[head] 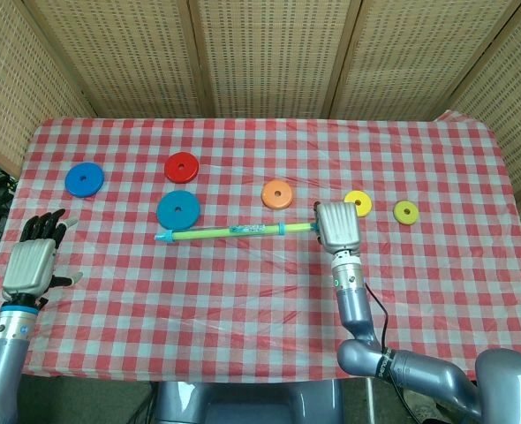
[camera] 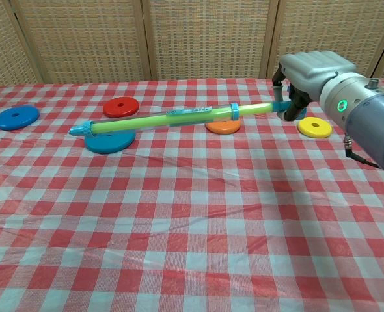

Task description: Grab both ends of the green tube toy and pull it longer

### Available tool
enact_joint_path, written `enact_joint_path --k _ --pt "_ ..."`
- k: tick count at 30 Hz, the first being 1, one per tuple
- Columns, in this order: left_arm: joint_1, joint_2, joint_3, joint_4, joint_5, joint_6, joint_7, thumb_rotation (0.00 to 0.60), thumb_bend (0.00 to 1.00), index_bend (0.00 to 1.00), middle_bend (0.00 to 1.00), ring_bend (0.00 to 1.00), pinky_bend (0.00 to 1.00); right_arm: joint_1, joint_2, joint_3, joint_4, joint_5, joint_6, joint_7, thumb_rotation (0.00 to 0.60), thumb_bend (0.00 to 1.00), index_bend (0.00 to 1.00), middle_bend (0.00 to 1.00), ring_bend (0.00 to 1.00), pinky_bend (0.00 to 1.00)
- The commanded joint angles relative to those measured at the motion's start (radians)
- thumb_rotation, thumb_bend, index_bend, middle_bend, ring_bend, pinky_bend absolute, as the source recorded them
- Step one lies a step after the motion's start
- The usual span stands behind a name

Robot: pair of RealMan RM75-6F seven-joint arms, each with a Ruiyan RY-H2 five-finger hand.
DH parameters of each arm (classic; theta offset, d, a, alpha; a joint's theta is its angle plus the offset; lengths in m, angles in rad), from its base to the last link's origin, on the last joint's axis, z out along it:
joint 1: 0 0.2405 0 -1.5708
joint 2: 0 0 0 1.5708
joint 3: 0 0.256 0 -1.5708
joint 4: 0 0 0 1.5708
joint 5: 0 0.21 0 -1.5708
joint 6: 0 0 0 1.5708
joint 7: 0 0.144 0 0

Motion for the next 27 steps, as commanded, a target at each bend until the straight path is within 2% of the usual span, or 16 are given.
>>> enact_joint_path --k 1,6,9,12,17,27 --pt "-0.066 -0.017 -0.049 0.018 -0.084 -0.082 -0.022 0.600 0.18 0.22 0.00 0.00 0.00 0.013 -0.018 0.005 0.018 0.012 0.018 -0.006 0.600 0.54 0.78 1.00 1.00 0.97" --pt "-0.146 -0.078 -0.077 0.086 -0.187 -0.140 0.015 0.600 0.22 0.27 0.00 0.00 0.00 0.035 -0.045 0.008 0.050 0.028 0.036 -0.010 0.600 0.54 0.78 1.00 1.00 0.97" --pt "-0.181 -0.131 -0.092 0.126 -0.220 -0.131 0.024 0.600 0.24 0.29 0.00 0.00 0.00 0.044 -0.053 0.007 0.057 0.031 0.044 -0.013 0.600 0.54 0.78 1.00 1.00 0.97" --pt "-0.209 -0.184 -0.101 0.166 -0.223 -0.100 0.039 0.600 0.24 0.29 0.00 0.00 0.00 0.049 -0.056 0.004 0.052 0.039 0.051 -0.019 0.600 0.54 0.78 1.00 1.00 0.98" --pt "-0.257 -0.225 -0.117 0.199 -0.249 -0.094 0.076 0.600 0.24 0.31 0.00 0.00 0.00 0.052 -0.050 0.006 0.033 0.045 0.067 -0.019 0.600 0.54 0.78 1.00 1.00 0.98" --pt "-0.316 -0.285 -0.111 0.206 -0.272 -0.076 0.132 0.600 0.24 0.34 0.00 0.00 0.00 0.048 -0.023 -0.007 -0.020 0.053 0.086 -0.024 0.600 0.54 0.79 1.00 1.00 0.98"
